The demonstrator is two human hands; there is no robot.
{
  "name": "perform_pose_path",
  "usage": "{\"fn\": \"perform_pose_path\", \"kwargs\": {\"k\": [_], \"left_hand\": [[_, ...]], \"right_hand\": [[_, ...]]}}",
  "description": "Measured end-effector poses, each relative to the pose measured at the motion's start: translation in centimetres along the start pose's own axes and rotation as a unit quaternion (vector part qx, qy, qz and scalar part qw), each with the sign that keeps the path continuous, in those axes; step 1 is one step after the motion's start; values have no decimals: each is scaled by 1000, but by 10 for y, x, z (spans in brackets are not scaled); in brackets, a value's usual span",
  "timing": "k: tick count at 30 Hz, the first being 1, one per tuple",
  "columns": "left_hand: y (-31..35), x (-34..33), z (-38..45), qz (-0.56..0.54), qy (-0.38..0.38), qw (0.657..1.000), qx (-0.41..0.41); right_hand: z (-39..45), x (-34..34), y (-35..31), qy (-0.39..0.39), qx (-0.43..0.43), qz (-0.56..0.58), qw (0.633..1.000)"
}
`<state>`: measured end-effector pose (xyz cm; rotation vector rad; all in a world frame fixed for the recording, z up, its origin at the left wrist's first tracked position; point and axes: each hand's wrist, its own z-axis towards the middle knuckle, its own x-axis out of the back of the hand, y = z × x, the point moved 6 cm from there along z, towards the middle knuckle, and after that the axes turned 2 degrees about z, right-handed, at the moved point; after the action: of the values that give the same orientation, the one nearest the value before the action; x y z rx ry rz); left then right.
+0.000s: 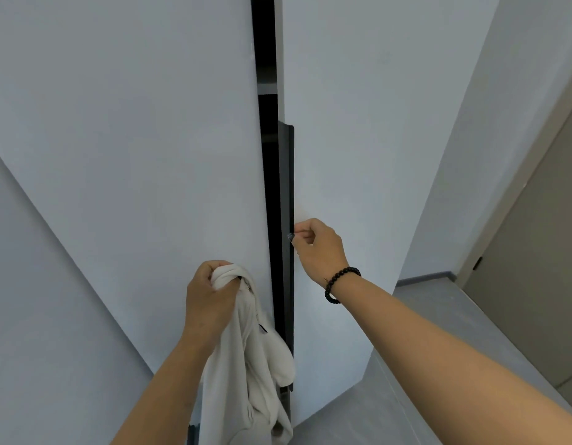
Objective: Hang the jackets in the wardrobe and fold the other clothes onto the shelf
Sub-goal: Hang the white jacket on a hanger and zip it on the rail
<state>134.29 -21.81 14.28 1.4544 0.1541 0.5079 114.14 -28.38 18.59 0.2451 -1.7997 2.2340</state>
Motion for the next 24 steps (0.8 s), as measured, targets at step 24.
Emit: {"fn": "perform_pose_path", "kwargs": {"k": [24], "left_hand": [[62, -122, -189, 44, -61, 996, -44]], "right_hand": [[-157, 236, 27, 72, 21, -57, 996]]}}
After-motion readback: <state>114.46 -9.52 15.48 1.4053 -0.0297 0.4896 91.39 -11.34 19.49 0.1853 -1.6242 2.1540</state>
